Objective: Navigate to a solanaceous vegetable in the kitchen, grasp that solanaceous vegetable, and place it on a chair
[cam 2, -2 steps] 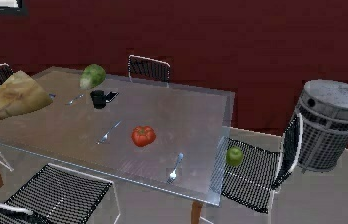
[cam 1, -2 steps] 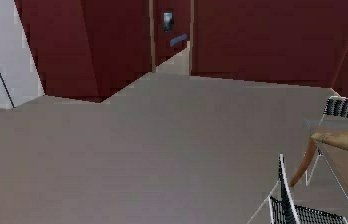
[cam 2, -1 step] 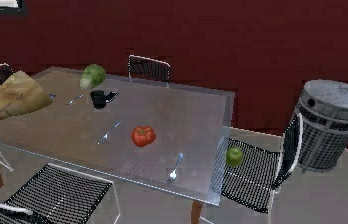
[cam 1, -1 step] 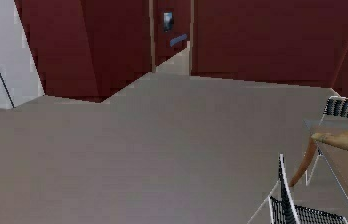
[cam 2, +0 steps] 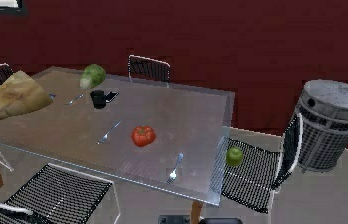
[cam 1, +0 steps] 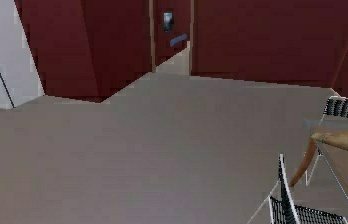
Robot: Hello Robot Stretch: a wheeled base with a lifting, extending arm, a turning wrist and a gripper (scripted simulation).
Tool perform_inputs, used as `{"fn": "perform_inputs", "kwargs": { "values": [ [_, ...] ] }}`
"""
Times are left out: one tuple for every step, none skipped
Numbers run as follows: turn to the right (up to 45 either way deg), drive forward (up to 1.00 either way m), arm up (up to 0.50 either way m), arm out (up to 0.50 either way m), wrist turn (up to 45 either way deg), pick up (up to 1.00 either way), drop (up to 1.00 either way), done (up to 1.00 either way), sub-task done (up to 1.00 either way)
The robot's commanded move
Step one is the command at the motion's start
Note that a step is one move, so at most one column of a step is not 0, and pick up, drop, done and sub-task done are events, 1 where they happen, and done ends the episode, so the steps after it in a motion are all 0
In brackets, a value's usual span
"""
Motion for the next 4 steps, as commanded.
{"fn": "perform_inputs", "kwargs": {
  "values": [
    [0.0, 0.0, 0.0, 0.5, 0.0, 0.0, 0.0, 0.0, 0.0],
    [0.0, 0.0, 0.0, 0.0, 45.0, 0.0, 0.0, 0.0, 0.0],
    [0.0, 0.0, 0.0, 0.0, 45.0, 0.0, 0.0, 0.0, 0.0],
    [0.0, 0.0, 0.0, 0.0, 45.0, 0.0, 0.0, 0.0, 0.0]
  ]
}}
